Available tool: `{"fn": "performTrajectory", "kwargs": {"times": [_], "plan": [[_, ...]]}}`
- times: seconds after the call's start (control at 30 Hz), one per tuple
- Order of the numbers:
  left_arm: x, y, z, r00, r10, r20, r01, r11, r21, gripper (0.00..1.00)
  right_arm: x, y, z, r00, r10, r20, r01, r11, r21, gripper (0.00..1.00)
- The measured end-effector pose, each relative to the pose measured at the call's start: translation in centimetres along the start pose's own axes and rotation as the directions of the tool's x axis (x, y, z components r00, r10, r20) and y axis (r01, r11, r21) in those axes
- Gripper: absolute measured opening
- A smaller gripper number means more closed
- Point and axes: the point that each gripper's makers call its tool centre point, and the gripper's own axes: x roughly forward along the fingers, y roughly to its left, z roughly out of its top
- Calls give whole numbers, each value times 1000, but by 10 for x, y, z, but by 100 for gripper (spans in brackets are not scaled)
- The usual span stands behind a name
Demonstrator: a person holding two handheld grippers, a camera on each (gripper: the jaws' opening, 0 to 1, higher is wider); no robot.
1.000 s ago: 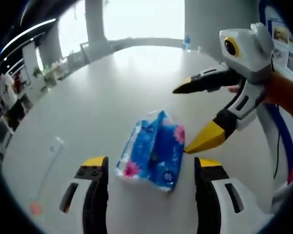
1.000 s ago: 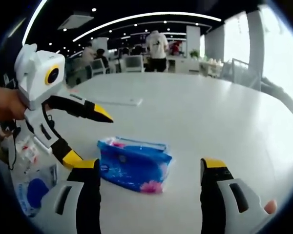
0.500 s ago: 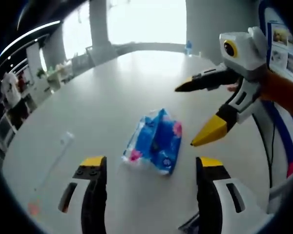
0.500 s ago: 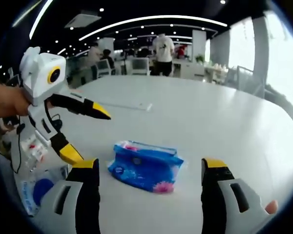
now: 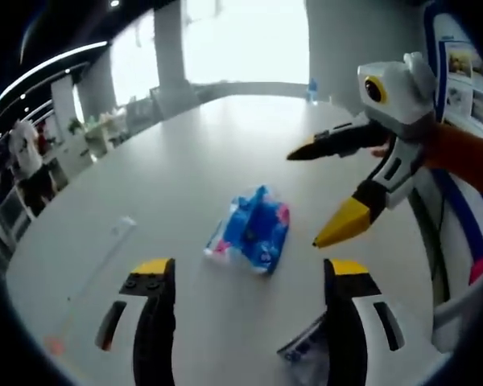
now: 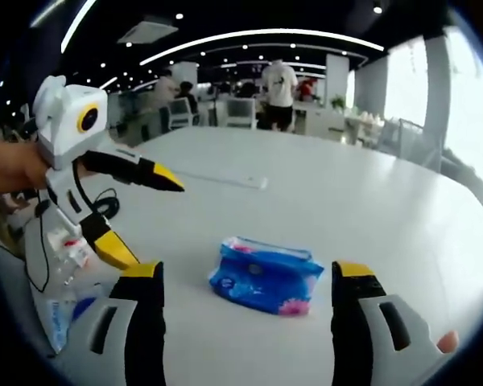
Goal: Arrange the tabletop items into an orderly group along one side of the table until the central work area is clear of visible clutter.
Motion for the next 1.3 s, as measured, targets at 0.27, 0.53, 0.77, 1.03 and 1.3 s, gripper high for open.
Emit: {"fn": "performTrajectory", "kwargs": {"times": [0.27, 0.53, 0.77, 1.03, 1.3], "plan": [[-33, 0, -2, 999, 26, 30, -26, 1000, -1, 73, -8, 25, 11, 1000, 26, 11, -25, 999, -36, 85], [-64, -7, -1, 997, 50, 63, -50, 999, 0, 72, -15, 53, 19, 998, 53, 17, -52, 997, -65, 84], [-90, -14, -9, 994, 70, 84, -69, 998, -13, 71, -20, 77, 26, 997, 78, 23, -76, 993, -96, 84], [-118, -20, -21, 989, 104, 104, -101, 994, -37, 71, -22, 103, 26, 994, 113, 8, -111, 985, -130, 83], [-136, -24, -43, 987, 131, 98, -123, 989, -77, 70, -25, 129, 25, 989, 150, -7, -149, 974, -169, 83]]}}
